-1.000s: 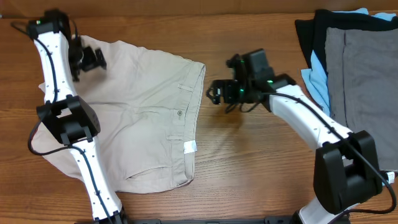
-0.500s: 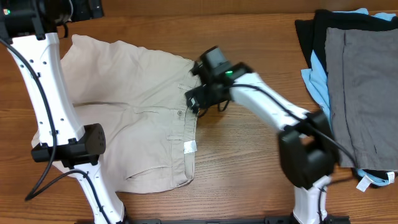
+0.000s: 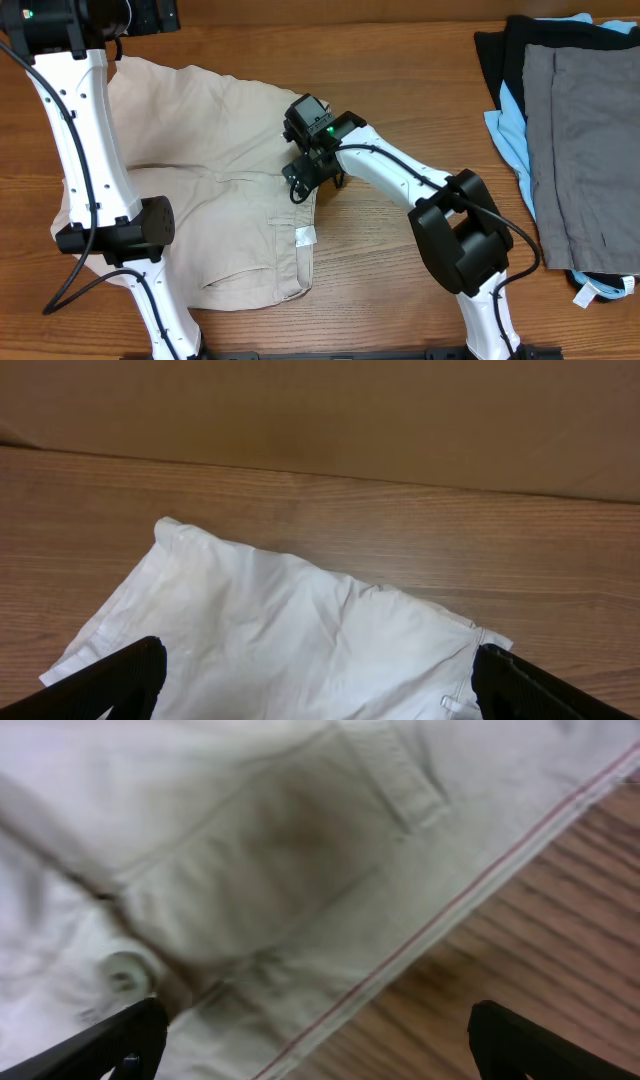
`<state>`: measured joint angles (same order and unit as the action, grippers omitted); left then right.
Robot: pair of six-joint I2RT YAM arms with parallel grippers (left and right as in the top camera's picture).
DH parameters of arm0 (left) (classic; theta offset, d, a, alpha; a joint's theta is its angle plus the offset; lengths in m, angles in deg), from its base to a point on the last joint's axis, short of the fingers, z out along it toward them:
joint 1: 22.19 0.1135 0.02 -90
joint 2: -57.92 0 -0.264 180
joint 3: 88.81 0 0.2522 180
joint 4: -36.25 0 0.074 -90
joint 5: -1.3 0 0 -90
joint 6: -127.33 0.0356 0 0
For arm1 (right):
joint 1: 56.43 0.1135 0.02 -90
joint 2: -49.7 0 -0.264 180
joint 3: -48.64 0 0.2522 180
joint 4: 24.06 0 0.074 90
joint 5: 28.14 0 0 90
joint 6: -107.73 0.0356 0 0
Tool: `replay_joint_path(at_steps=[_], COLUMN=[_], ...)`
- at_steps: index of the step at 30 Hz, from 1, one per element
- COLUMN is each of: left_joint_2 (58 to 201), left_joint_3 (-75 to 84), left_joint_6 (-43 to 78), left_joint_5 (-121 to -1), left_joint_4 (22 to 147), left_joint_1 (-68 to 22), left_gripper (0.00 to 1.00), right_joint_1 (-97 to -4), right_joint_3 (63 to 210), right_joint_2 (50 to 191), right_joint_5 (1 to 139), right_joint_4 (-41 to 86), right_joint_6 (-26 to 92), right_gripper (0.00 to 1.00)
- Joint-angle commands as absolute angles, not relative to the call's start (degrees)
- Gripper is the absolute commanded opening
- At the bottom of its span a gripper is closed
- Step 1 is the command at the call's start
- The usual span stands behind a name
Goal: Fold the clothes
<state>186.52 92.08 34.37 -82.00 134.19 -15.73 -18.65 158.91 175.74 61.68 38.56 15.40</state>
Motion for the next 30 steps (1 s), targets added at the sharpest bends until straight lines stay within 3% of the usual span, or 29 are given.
replay_joint_path(at_steps=[1,12,30], left_joint_2=[186.91,186.91,190.89], left_joint_3=[91.97,91.97,91.53], left_joint_6=[35.25,35.25,37.37], left_joint_5=[-81.60,-81.60,-81.58], left_joint_4=[134.21,134.93,135.24], left_joint_1=[-15.58,-15.91,-17.52], left_gripper=[1.00,1.00,1.00], right_joint_1=[-18.93,-22.62,-43.76], right_joint_3=[160.39,160.39,160.42], right_joint_2=[178.80,181.75,181.84], right_joint_5=[56.21,52.23,65.39], right_joint_4=[38.96,40.57,37.54], right_joint_6=[15.38,18.25,24.02], right_gripper=[1.00,1.00,1.00])
